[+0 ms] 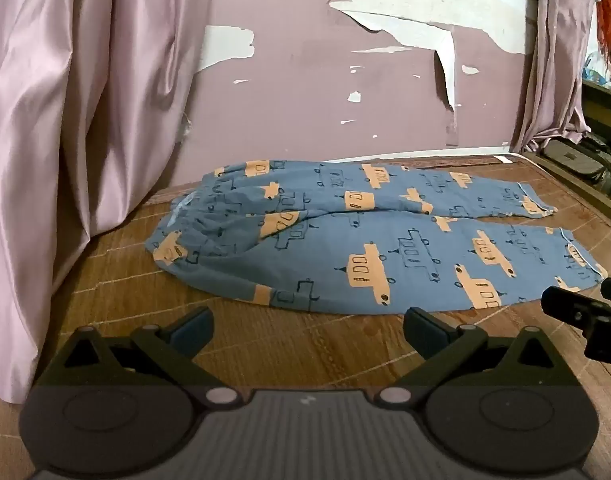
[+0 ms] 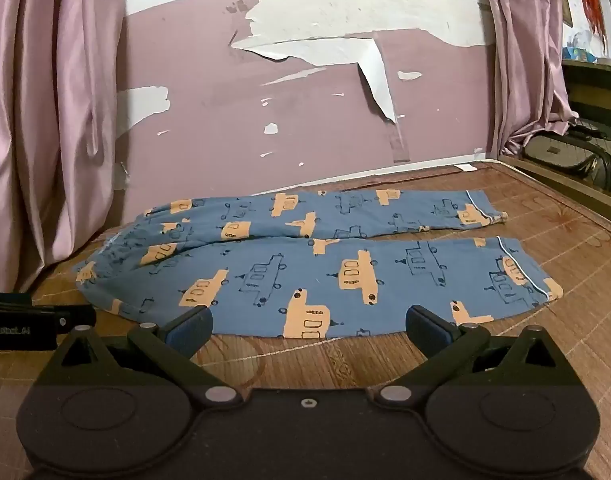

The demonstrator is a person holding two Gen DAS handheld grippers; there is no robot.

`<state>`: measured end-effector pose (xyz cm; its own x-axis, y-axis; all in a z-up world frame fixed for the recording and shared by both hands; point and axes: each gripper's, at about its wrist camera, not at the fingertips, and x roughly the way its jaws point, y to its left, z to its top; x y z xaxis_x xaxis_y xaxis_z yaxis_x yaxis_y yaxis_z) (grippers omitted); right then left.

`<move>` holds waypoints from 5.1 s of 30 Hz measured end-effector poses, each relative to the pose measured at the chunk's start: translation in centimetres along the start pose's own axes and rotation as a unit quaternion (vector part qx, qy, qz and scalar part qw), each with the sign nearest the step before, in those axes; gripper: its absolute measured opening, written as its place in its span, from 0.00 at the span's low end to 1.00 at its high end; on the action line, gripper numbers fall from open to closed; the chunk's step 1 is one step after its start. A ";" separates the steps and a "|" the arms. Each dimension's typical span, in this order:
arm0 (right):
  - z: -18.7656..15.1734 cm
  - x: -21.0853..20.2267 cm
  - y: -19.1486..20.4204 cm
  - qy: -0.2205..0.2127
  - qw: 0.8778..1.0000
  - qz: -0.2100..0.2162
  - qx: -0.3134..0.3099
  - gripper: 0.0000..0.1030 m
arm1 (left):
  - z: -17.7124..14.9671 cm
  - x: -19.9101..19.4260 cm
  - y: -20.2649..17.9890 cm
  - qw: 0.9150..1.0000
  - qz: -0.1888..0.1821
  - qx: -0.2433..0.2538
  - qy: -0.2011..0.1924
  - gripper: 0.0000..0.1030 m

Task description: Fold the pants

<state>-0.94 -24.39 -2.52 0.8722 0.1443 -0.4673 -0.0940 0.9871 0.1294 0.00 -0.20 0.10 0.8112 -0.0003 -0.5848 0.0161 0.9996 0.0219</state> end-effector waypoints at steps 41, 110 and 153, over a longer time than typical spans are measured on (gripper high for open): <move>-0.2 0.3 -0.2 0.004 1.000 -0.002 -0.001 1.00 | -0.4 0.2 0.2 1.000 -0.007 -0.019 0.008 1.00; 19.9 39.1 -2.8 0.147 0.934 0.203 -0.256 0.69 | 20.0 31.4 9.8 0.976 -0.033 0.194 0.088 0.45; 15.1 16.8 -0.7 -0.071 0.918 0.179 -0.347 0.03 | 16.8 17.2 12.5 0.988 -0.053 0.132 -0.063 0.00</move>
<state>21.01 -23.73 2.74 0.7747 0.5063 -0.3788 -0.6272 0.6917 -0.3581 23.97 11.82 3.92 0.8629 -0.1239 -0.4900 0.2423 0.9522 0.1859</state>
